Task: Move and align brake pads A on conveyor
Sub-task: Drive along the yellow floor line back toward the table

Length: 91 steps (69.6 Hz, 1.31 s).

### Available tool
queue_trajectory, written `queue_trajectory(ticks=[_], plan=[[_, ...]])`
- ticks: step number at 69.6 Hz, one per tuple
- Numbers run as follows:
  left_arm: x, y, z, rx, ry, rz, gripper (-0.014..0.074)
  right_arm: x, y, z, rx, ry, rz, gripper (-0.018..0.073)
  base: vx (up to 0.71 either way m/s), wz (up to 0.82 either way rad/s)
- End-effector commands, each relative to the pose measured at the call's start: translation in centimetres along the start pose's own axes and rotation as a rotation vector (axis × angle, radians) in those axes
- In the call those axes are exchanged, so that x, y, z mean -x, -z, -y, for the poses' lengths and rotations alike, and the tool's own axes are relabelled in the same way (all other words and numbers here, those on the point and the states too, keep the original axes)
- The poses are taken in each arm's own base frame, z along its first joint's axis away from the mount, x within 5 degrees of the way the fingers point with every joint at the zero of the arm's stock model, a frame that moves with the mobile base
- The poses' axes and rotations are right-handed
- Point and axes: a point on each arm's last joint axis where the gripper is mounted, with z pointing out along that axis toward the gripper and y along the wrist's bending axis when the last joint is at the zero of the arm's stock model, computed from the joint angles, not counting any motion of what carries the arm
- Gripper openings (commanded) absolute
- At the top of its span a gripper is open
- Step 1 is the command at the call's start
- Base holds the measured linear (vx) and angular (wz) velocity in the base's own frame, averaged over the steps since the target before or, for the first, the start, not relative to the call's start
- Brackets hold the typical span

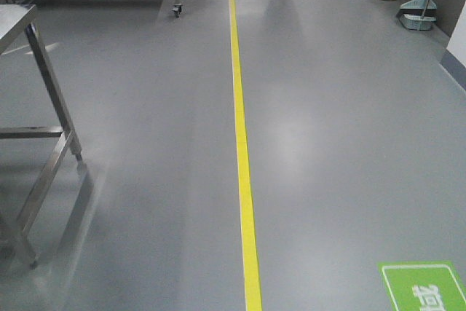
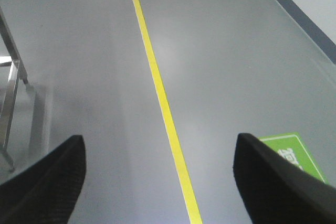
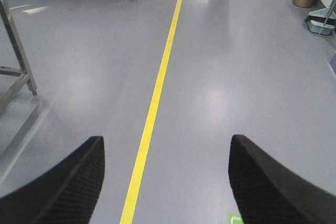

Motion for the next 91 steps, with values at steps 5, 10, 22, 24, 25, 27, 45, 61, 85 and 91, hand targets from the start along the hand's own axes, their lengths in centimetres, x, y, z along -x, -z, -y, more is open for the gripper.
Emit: queue_trajectory(ticks=[5, 10, 22, 24, 25, 27, 45, 61, 85, 91], plan=[[0.65, 0.21, 0.24, -0.022, 0.000, 0.042, 0.0544, 1.04, 0.45, 0.14, -0.017, 0.012, 0.088, 0.0477, 0.60, -0.04], [0.65, 0.21, 0.24, -0.022, 0.000, 0.042, 0.0544, 1.04, 0.45, 0.14, -0.017, 0.012, 0.088, 0.0477, 0.60, -0.05], [0.65, 0.21, 0.24, -0.022, 0.000, 0.042, 0.0544, 1.04, 0.45, 0.14, -0.017, 0.012, 0.088, 0.0477, 0.60, -0.07], [0.65, 0.21, 0.24, -0.022, 0.000, 0.042, 0.0544, 1.04, 0.45, 0.14, -0.017, 0.012, 0.088, 0.0477, 0.60, -0.07], [0.65, 0.21, 0.24, -0.022, 0.000, 0.042, 0.0544, 1.04, 0.45, 0.14, -0.017, 0.012, 0.088, 0.0477, 0.59, -0.06], [0.65, 0.21, 0.24, -0.022, 0.000, 0.042, 0.0544, 1.04, 0.45, 0.14, -0.017, 0.012, 0.088, 0.0477, 0.59, -0.06], [0.65, 0.21, 0.24, -0.022, 0.000, 0.042, 0.0544, 1.03, 0.45, 0.13, -0.017, 0.012, 0.087, 0.0477, 0.58, 0.00], [0.65, 0.21, 0.24, -0.022, 0.000, 0.042, 0.0544, 1.04, 0.45, 0.13, -0.017, 0.012, 0.087, 0.0477, 0.55, 0.08], [0.64, 0.24, 0.25, -0.022, 0.000, 0.043, 0.0544, 1.04, 0.45, 0.14, -0.017, 0.012, 0.087, 0.0477, 0.50, 0.06], [0.64, 0.24, 0.25, -0.022, 0.000, 0.043, 0.0544, 1.04, 0.45, 0.14, -0.017, 0.012, 0.087, 0.0477, 0.46, -0.04]])
